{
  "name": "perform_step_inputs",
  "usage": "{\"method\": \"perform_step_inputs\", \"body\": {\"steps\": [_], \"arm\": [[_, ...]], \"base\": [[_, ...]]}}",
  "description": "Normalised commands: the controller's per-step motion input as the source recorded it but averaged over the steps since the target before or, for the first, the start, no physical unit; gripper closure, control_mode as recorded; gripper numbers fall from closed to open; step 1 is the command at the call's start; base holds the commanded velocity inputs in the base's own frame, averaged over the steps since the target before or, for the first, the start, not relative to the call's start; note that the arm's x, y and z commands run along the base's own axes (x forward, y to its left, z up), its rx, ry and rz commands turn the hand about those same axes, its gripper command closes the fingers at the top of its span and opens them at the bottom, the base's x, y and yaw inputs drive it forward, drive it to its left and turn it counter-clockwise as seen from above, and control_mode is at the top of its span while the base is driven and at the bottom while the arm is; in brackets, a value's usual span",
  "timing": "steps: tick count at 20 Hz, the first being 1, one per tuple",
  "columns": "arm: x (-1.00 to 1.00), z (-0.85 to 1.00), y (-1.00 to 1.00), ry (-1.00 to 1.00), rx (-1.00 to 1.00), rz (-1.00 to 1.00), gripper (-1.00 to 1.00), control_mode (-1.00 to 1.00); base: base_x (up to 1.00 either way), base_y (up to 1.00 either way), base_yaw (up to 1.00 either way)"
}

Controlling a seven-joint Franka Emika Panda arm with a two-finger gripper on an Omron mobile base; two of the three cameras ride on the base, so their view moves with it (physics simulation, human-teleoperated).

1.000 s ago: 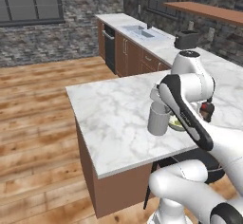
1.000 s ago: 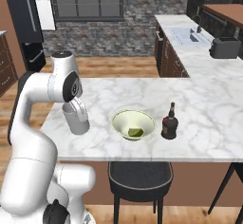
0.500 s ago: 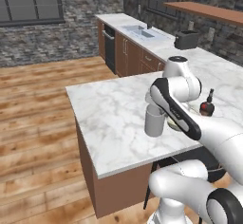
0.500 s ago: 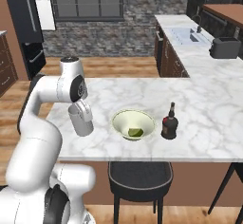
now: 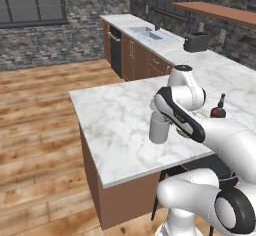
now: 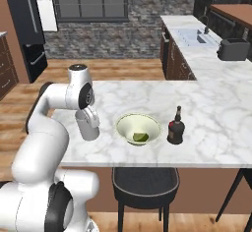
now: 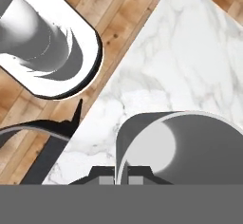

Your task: There is a bowl on the dining counter. Grab a lemon wedge from the fridge and place it in the bowl. Then get the liquor bottle and glass cup from the cabinet and place them next to the bowl.

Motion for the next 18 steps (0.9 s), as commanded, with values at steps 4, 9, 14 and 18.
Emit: {"method": "perform_step_inputs", "body": {"steps": [4,9,14,18], "arm": [[0.47,-0.20,0.00,0.00,0.00,0.00,1.00,-1.00],[0.49,-0.18,0.00,0.00,0.00,0.00,1.00,-1.00],[0.37,-0.26,0.00,0.00,0.00,0.00,1.00,-1.00],[0.13,-0.34,0.00,0.00,0.00,0.00,1.00,-1.00]], "base": [[0.00,0.00,0.00],[0.00,0.00,0.00],[0.00,0.00,0.00],[0.00,0.00,0.00]]}}
